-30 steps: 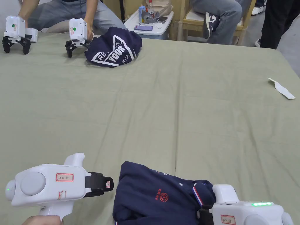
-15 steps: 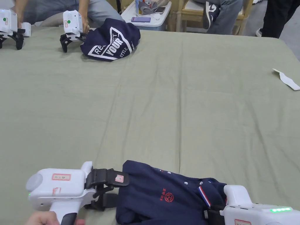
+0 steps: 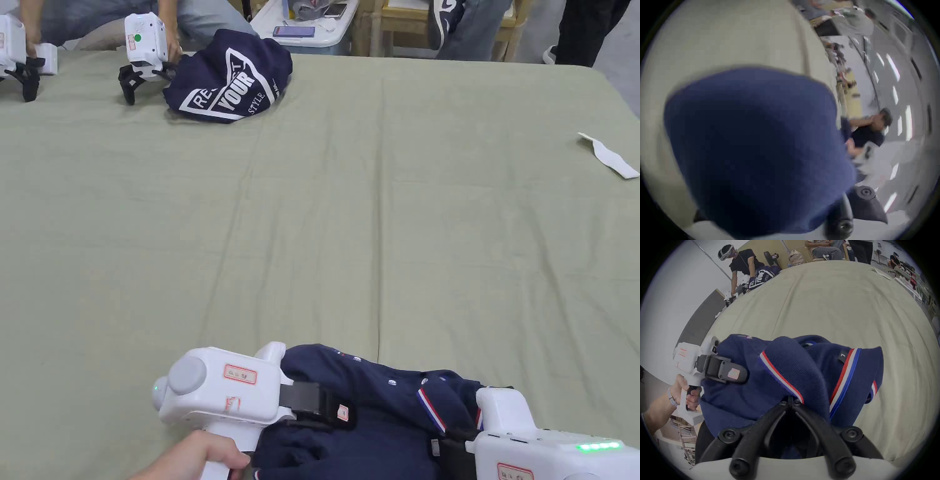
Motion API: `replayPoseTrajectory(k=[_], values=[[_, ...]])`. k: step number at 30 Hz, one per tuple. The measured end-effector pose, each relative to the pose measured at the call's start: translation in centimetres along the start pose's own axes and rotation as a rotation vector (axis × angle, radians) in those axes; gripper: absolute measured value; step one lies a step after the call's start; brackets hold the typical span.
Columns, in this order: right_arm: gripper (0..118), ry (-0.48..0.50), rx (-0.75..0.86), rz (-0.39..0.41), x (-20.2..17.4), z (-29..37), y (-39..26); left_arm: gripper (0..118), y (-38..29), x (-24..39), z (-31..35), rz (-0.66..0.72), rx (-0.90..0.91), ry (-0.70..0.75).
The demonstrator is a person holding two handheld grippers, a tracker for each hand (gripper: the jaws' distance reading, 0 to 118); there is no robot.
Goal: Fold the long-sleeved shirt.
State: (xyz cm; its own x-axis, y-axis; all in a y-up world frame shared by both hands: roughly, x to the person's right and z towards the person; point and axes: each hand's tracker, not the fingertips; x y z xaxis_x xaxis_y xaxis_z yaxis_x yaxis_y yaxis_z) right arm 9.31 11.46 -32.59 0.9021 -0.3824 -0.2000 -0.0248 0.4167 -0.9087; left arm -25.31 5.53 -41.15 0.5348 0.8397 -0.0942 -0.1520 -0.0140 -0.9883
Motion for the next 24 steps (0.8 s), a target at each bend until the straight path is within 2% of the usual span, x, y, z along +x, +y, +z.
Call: replayPoseTrajectory(k=[2,3,4,6,10,13,16,18,20,24], values=[[1,-0.005,0.003,0.005,-0.4,0.2,0.4,20,-0.4,1.8,-0.1,-0.067,-0.01,0.033],[1,-0.006,0.003,0.009,-0.5,0.2,0.4,20,-0.5,3.2,-0.1,-0.207,0.001,0.124],[1,-0.006,0.003,0.01,-0.5,0.2,0.4,20,-1.8,5.4,-0.2,-0.256,0.006,0.209],[1,-0.007,0.0,0.014,-0.2,0.1,0.5,20,-2.1,7.1,-0.5,-0.263,0.012,0.27],[1,-0.005,0.017,0.034,-1.7,1.7,1.2,20,-1.8,9.5,0.0,-0.39,-0.038,0.412],[1,0.113,0.092,0.107,-4.0,3.7,2.1,20,-1.3,9.9,2.5,-0.439,-0.004,0.467],[1,0.167,0.143,0.164,-6.5,5.5,3.1,20,-0.6,9.3,6.9,-0.489,0.013,0.61],[1,0.161,0.174,0.201,-8.7,7.2,4.0,20,0.5,7.1,11.0,-0.448,0.029,0.753],[1,0.17,0.184,0.22,-9.8,7.6,4.3,20,2.3,4.2,15.1,-0.361,0.009,0.804],[1,0.234,0.198,0.211,-11.5,7.5,5.3,20,3.9,0.6,23.7,-0.298,0.047,1.071]])
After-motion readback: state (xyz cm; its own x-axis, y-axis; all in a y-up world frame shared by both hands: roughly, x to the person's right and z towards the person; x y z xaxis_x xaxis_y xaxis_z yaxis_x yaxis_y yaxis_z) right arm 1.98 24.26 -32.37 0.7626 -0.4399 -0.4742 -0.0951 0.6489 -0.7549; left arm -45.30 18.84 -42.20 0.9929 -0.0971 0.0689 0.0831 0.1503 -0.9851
